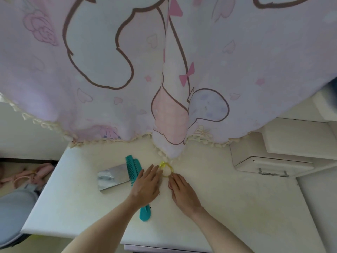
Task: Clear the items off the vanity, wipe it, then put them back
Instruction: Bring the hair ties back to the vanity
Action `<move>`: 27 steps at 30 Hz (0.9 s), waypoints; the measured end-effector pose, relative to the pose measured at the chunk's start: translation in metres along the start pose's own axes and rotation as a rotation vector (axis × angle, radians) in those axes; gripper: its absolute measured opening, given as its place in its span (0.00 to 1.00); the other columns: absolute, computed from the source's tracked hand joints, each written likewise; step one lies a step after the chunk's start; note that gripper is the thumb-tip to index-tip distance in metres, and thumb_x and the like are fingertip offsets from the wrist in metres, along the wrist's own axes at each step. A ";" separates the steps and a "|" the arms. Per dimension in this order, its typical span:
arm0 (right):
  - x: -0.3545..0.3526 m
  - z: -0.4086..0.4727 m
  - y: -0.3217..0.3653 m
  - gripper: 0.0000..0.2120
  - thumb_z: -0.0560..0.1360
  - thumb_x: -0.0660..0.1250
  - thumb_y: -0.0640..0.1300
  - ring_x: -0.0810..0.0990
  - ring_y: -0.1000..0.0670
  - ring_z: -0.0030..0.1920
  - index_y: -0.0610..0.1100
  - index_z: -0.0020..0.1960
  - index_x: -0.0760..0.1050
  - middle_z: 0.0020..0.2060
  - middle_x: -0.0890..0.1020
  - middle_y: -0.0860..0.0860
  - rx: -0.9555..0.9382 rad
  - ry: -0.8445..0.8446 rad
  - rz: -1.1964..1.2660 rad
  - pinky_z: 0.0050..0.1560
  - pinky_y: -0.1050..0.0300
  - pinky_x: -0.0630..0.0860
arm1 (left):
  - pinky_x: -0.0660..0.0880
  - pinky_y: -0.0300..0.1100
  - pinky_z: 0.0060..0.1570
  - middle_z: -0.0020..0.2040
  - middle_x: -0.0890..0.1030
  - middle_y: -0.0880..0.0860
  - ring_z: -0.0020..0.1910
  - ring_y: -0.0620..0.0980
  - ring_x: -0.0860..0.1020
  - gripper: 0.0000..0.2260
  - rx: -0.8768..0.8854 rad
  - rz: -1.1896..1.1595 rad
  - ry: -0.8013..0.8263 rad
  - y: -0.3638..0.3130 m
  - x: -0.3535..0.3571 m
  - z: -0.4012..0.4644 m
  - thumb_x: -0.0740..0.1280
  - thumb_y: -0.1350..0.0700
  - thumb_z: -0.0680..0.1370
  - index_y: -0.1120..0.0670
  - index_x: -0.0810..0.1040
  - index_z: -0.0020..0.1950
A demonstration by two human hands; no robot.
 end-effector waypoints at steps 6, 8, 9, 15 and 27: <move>0.007 0.004 0.012 0.24 0.72 0.53 0.47 0.76 0.49 0.62 0.42 0.64 0.75 0.62 0.78 0.49 0.005 0.079 0.001 0.59 0.55 0.75 | 0.76 0.58 0.51 0.60 0.79 0.53 0.59 0.55 0.77 0.26 0.057 0.191 0.072 -0.004 0.017 -0.006 0.53 0.45 0.70 0.53 0.79 0.60; 0.006 0.002 0.015 0.25 0.71 0.52 0.48 0.76 0.48 0.62 0.43 0.64 0.74 0.62 0.78 0.49 0.026 0.099 -0.013 0.58 0.54 0.75 | 0.75 0.59 0.51 0.60 0.79 0.54 0.59 0.56 0.77 0.26 0.051 0.194 0.089 -0.005 0.014 -0.010 0.53 0.45 0.70 0.53 0.79 0.60; 0.004 0.000 0.016 0.25 0.71 0.52 0.48 0.76 0.48 0.62 0.43 0.65 0.72 0.63 0.77 0.49 0.034 0.103 -0.025 0.58 0.53 0.75 | 0.75 0.59 0.51 0.60 0.79 0.54 0.59 0.56 0.77 0.25 0.054 0.193 0.084 -0.006 0.011 -0.012 0.54 0.45 0.70 0.53 0.79 0.60; -0.020 -0.015 0.005 0.27 0.68 0.56 0.50 0.76 0.46 0.63 0.45 0.67 0.67 0.63 0.77 0.48 0.139 0.049 -0.075 0.59 0.52 0.75 | 0.75 0.56 0.52 0.60 0.79 0.53 0.57 0.54 0.79 0.35 0.152 0.147 -0.076 -0.018 -0.029 -0.011 0.76 0.46 0.60 0.54 0.72 0.64; -0.086 -0.175 -0.053 0.31 0.63 0.74 0.54 0.76 0.40 0.61 0.42 0.63 0.76 0.61 0.78 0.42 0.827 -0.141 -0.277 0.57 0.45 0.76 | 0.73 0.54 0.58 0.64 0.76 0.55 0.61 0.54 0.75 0.29 0.812 0.260 -0.133 -0.180 -0.047 -0.019 0.56 0.46 0.70 0.55 0.65 0.69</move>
Point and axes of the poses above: each hand's wrist, its own z-axis towards the middle knuckle, its own x-axis out of the palm, y = z × x, the point moved 8 cm from there along z, towards the middle knuckle
